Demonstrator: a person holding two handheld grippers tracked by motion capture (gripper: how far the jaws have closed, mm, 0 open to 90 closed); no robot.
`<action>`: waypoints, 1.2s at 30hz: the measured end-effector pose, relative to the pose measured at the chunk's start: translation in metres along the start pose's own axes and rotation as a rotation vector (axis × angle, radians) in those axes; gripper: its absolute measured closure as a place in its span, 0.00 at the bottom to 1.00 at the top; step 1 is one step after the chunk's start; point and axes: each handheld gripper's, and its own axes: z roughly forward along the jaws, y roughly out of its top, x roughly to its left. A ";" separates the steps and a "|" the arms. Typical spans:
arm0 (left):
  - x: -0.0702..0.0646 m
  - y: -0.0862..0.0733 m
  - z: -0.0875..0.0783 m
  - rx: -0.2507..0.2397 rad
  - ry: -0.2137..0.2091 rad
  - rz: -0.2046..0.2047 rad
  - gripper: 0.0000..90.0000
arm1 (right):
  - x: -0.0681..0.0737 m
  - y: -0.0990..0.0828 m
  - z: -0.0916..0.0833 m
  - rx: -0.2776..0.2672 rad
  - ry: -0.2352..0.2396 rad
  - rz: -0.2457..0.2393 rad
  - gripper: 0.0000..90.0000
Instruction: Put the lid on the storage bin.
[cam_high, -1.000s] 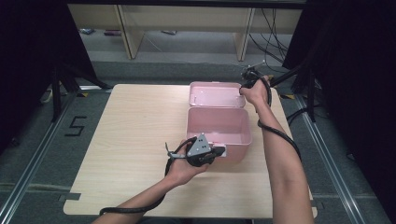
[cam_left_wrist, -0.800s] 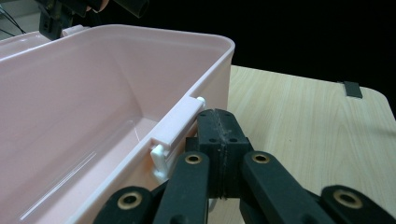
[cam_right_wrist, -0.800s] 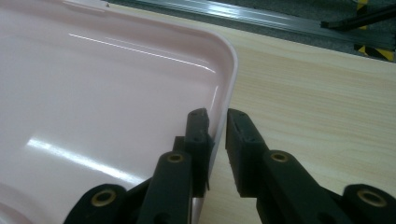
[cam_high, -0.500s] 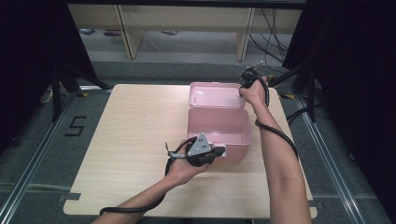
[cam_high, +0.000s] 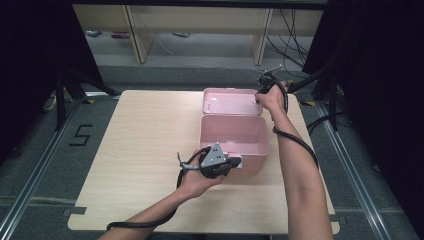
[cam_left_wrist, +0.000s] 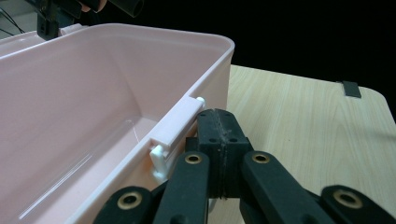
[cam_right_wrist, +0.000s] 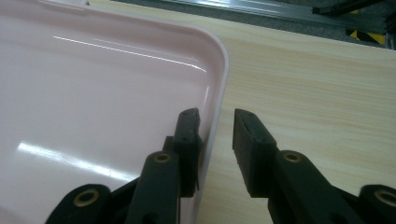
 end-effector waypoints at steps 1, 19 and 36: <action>0.000 0.000 0.000 0.000 -0.001 -0.003 1.00 | 0.000 0.000 0.000 0.000 -0.005 -0.007 0.81; -0.001 0.001 0.001 0.002 -0.007 -0.025 1.00 | 0.005 0.004 -0.012 0.000 0.024 0.092 0.95; -0.002 0.002 0.000 0.024 -0.005 -0.034 1.00 | 0.002 0.007 -0.031 -0.058 0.022 0.017 0.96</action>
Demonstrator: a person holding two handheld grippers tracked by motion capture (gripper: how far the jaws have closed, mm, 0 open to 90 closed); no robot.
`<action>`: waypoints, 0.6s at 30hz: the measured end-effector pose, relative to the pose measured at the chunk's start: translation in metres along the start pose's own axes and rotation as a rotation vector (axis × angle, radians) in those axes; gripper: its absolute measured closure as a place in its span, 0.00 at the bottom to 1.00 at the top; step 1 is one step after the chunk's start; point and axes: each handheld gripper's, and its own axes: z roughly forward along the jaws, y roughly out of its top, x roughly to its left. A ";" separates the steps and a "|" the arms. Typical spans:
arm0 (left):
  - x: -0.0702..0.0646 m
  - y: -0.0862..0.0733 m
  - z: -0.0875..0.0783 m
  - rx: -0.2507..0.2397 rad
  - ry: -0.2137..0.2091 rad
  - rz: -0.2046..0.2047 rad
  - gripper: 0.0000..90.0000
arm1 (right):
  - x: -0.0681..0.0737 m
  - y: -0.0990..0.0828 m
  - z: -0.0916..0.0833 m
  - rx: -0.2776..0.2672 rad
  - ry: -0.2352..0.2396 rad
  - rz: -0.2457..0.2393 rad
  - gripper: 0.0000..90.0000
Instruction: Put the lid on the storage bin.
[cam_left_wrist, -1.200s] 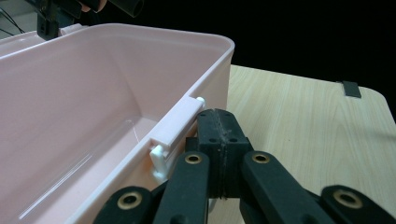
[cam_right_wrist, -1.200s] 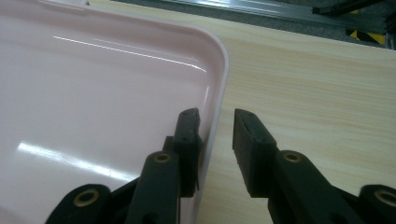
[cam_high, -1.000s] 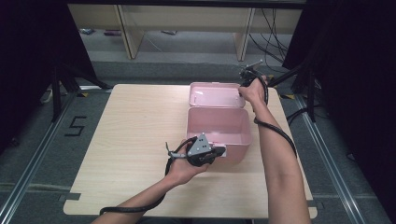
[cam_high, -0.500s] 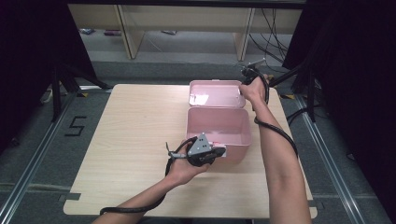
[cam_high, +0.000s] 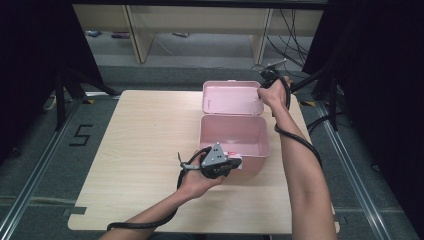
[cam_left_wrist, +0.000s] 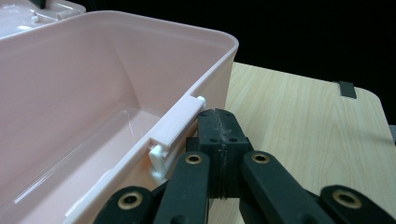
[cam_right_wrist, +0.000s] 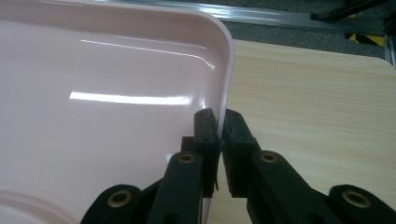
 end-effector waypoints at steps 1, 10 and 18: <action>0.000 0.000 0.000 0.000 -0.001 -0.004 1.00 | 0.000 0.000 -0.002 -0.002 0.000 0.006 0.96; 0.000 0.000 0.001 -0.007 -0.002 -0.013 1.00 | -0.001 0.001 -0.017 -0.054 0.005 -0.011 0.97; 0.001 0.001 0.001 0.001 0.002 -0.007 1.00 | 0.000 0.000 -0.029 -0.089 0.014 -0.004 0.97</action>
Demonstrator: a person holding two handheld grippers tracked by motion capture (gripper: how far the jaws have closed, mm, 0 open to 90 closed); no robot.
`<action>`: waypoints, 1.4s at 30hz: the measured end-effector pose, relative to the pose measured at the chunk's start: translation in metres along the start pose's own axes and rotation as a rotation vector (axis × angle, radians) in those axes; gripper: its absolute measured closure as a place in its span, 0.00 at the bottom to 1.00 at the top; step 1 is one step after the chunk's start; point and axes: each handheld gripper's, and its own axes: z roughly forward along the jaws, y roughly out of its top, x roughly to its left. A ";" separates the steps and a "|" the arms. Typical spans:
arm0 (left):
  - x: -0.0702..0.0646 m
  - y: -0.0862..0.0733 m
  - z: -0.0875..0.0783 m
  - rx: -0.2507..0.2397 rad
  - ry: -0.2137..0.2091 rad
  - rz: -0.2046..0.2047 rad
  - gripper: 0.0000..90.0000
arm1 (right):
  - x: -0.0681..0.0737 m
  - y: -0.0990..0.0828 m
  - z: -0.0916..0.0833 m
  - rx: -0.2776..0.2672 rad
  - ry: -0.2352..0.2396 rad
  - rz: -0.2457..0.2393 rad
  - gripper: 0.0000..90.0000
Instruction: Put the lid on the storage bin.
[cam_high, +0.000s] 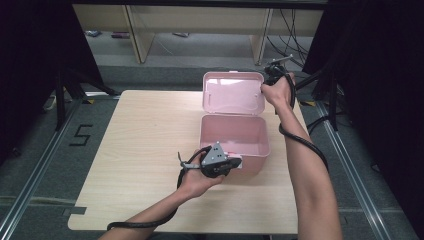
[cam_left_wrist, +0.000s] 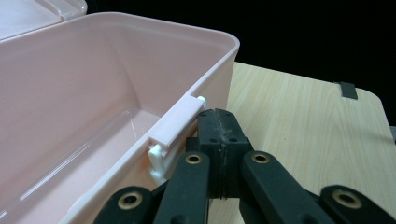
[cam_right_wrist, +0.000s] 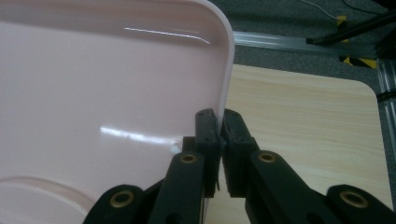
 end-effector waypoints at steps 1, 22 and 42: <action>0.000 0.000 0.000 0.000 0.000 0.000 1.00 | 0.000 0.000 0.000 0.000 0.000 0.000 0.97; 0.000 0.001 0.000 0.006 0.000 -0.004 1.00 | 0.001 -0.005 -0.018 -0.053 0.008 -0.010 0.98; 0.001 0.001 0.000 0.009 0.003 -0.006 1.00 | 0.002 -0.011 -0.035 -0.107 0.022 -0.024 0.98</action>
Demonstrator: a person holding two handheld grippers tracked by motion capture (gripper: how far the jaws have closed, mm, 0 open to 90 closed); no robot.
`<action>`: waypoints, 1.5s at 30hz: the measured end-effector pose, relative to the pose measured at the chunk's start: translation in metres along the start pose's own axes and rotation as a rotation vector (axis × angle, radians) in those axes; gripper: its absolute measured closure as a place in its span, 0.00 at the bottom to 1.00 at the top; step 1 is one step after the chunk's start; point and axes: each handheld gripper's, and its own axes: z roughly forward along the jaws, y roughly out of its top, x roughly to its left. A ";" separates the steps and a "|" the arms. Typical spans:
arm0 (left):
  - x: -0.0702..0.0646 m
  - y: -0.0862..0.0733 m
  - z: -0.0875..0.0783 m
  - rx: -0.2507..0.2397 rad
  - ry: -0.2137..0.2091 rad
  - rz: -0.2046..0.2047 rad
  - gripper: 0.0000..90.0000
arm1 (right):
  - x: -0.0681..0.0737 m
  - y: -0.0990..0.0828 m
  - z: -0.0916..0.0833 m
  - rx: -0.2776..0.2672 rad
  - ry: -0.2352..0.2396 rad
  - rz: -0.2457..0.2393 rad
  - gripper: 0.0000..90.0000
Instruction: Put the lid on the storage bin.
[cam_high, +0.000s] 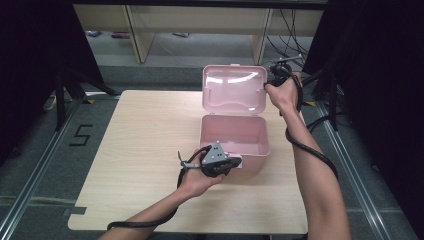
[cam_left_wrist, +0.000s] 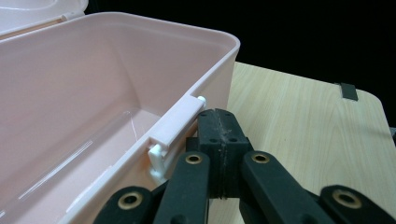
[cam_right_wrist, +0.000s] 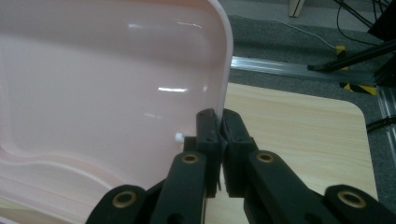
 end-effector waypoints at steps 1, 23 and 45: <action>0.000 0.000 0.000 0.000 0.000 0.000 1.00 | 0.000 0.000 0.000 -0.004 0.003 0.004 0.98; 0.000 0.000 0.000 -0.002 -0.002 -0.009 1.00 | 0.002 -0.012 -0.016 -0.096 0.015 -0.035 0.99; 0.000 -0.001 0.000 -0.006 -0.002 -0.016 1.00 | 0.007 -0.025 -0.033 -0.155 0.017 -0.041 0.99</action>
